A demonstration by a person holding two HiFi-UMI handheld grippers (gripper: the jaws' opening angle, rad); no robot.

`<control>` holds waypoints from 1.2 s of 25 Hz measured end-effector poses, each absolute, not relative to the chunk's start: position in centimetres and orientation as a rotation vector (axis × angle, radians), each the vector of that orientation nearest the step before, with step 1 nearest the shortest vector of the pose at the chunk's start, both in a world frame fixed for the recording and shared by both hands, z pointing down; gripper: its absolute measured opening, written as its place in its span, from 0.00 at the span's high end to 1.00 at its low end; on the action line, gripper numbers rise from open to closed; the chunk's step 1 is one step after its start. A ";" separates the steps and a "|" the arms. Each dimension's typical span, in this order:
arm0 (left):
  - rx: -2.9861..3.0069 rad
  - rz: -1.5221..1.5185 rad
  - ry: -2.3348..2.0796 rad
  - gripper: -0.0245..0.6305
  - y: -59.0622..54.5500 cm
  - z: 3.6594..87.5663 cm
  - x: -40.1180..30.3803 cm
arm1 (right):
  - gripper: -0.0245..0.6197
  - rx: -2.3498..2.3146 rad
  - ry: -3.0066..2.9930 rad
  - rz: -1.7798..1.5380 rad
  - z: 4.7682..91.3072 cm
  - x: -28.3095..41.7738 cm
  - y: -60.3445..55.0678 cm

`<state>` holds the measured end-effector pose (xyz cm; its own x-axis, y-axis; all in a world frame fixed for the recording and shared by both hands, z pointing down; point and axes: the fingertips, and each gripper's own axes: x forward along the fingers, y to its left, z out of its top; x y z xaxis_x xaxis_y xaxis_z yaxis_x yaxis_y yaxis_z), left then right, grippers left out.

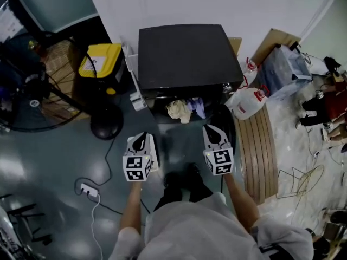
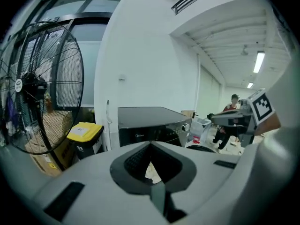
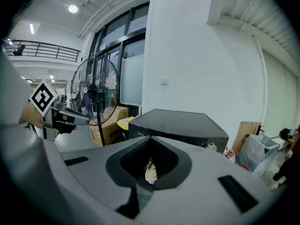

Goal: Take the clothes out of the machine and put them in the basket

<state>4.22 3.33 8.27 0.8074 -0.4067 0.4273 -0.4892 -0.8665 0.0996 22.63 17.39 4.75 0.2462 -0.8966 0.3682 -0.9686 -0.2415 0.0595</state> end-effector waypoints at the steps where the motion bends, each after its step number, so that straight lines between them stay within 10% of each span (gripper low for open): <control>1: 2.781 0.592 -0.718 0.93 3.5 8.5 4.6 | 0.92 2.237 -1.745 0.377 5.1 23.2 17.2; 30: 2.605 0.674 -0.806 0.93 4.9 25.7 7.2 | 0.92 2.033 -1.802 0.565 24.8 26.4 14.1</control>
<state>7.22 4.95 25.71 0.7280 -0.4394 0.5263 -0.5959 -0.7851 0.1687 26.36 14.06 24.76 0.1047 -0.8469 0.5213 -0.9930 -0.1182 0.0074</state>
